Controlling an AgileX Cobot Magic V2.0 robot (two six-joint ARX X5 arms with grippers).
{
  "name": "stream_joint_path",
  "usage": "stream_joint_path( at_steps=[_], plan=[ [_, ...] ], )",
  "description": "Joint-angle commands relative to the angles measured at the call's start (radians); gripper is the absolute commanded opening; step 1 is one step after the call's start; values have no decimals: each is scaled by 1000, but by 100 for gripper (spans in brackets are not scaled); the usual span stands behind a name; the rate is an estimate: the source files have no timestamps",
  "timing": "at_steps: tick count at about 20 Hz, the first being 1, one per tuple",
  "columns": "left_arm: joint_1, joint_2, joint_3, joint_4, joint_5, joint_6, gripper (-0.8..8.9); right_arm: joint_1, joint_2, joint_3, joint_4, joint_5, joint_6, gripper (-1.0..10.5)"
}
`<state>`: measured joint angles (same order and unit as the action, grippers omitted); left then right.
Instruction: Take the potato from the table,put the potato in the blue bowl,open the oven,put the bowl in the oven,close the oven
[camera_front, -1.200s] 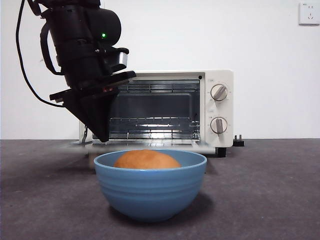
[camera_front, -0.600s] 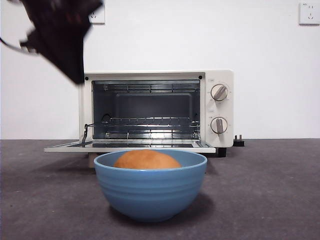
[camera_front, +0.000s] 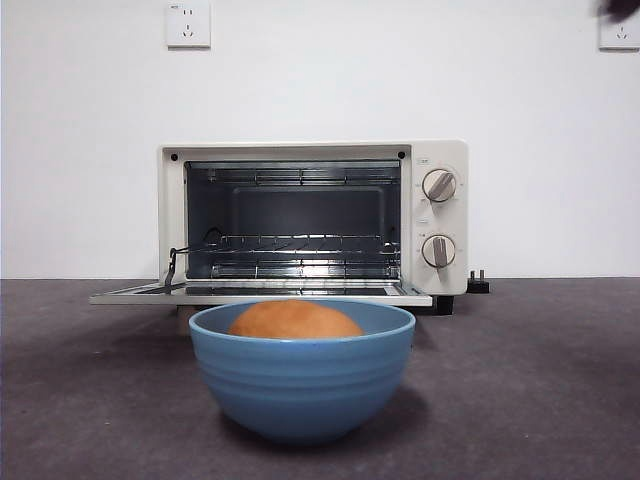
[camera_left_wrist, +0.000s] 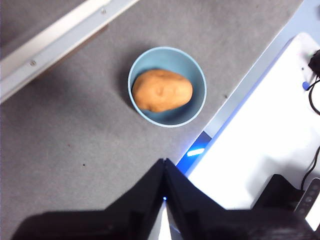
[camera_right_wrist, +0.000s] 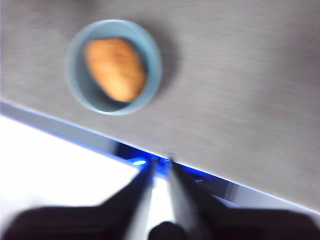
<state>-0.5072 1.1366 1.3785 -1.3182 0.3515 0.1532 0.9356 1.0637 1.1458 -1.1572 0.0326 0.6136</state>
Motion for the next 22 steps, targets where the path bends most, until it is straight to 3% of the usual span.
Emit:
stream_joint_path(
  at_steps=[1, 4, 7, 9, 11, 17, 22],
  plan=[
    [-19, -48, -29, 1, 2, -5, -6, -2, 77, -1, 78, -18, -14, 198],
    [-34, -123, -107, 1, -13, -11, -6, -43, 183, -1, 138, -40, -16, 199],
    [-35, -199, -249, 23, -20, -3, -6, -111, 275, -1, 188, -128, -64, 207],
    [-35, -238, -333, 41, -20, -10, -6, -152, 322, -1, 199, -158, -97, 309],
    [-35, -262, -384, 47, -19, -22, -6, -179, 363, -1, 214, -156, -116, 316],
    [-35, -288, -395, 79, -8, -32, -6, -204, 498, -1, 261, -172, -136, 325],
    [-35, -288, -395, 79, -8, -45, -6, -205, 583, -1, 310, -172, -138, 445]
  ],
)
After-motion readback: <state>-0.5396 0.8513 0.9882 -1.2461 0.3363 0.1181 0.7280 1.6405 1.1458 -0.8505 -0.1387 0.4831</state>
